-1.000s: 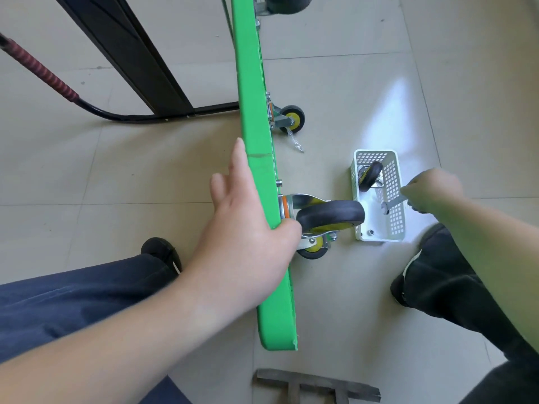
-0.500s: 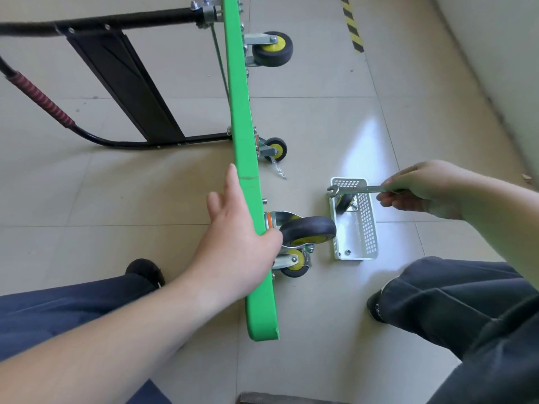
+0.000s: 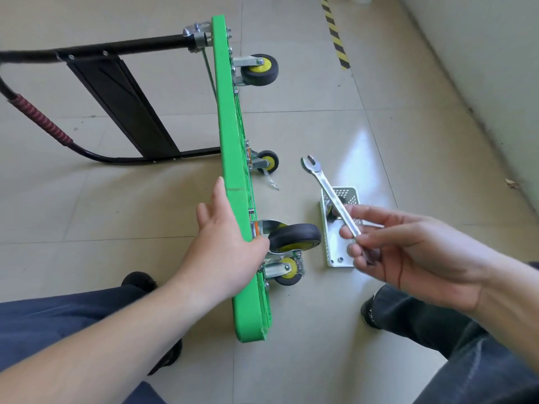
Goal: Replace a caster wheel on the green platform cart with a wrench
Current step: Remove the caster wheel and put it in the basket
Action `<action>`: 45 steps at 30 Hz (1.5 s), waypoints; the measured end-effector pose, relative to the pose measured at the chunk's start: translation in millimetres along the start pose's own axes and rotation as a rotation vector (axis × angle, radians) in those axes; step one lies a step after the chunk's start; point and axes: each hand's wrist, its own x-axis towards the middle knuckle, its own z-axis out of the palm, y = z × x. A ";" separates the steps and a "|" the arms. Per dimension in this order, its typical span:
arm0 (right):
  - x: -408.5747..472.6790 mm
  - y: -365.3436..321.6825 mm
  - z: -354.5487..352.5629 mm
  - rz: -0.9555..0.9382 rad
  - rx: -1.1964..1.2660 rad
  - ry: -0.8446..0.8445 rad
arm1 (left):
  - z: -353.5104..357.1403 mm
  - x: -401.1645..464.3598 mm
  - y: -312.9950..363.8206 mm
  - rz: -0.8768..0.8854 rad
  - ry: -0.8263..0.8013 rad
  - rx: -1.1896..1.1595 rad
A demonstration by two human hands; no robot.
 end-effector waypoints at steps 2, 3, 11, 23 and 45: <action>-6.0 14.0 7.5 0.008 -0.018 -0.013 | 0.2 1.0 -0.2 0.011 0.009 0.023; -8.4 20.7 10.8 -0.002 -0.053 0.000 | 0.2 1.8 0.1 0.027 0.017 0.028; -19.4 53.6 20.4 -0.067 -0.198 0.126 | -16.0 32.5 9.0 -0.012 0.044 0.028; -20.6 88.6 13.6 -0.150 -0.378 0.099 | -21.0 46.8 37.5 -0.103 -0.035 0.385; -7.0 128.1 -2.0 0.067 -0.516 0.047 | -11.6 52.4 34.9 -0.112 0.021 0.488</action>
